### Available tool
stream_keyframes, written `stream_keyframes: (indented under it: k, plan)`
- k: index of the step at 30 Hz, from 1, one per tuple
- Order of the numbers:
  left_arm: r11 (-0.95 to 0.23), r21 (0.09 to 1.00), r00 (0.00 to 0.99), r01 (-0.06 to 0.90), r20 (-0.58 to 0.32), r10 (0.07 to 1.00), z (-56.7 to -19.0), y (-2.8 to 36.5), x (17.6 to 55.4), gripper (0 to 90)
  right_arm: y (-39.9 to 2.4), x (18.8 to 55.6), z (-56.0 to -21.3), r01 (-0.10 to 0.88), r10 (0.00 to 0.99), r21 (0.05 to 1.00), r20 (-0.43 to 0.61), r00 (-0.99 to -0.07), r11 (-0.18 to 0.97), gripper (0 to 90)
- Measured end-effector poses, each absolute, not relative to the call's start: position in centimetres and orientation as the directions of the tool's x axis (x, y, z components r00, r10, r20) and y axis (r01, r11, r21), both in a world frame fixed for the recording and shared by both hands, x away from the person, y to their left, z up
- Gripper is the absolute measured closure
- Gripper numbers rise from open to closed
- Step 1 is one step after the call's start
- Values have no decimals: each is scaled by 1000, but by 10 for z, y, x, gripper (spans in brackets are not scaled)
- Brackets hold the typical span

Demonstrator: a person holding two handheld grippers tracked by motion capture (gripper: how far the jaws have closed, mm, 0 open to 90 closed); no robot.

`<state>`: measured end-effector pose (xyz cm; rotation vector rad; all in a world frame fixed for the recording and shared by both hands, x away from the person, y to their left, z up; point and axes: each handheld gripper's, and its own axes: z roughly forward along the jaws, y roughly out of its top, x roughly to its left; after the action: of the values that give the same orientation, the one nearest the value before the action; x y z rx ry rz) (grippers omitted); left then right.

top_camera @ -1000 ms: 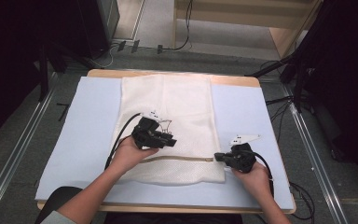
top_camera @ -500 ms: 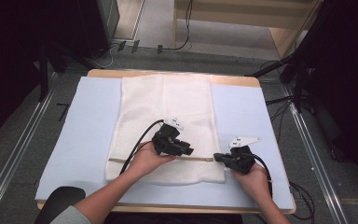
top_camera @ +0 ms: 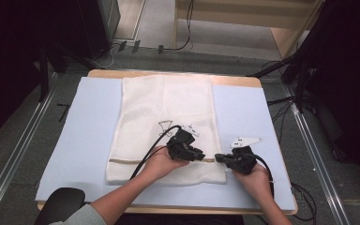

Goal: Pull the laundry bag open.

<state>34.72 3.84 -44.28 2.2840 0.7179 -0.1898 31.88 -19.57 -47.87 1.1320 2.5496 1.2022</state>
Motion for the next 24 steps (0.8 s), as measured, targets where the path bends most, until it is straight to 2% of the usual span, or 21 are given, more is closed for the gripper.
stream_keyframes:
  k: [21, 24]
  plan:
    - [-579, 583, 820, 570, -353, 451, -466, 7, 346, 802, -196, 319, -479, 580, 662, 702, 204, -721, 414, 900]
    - [-573, 585, 816, 574, -351, 459, -468, 8, 348, 827, -196, 319, -479, 578, 662, 703, 202, -721, 415, 900]
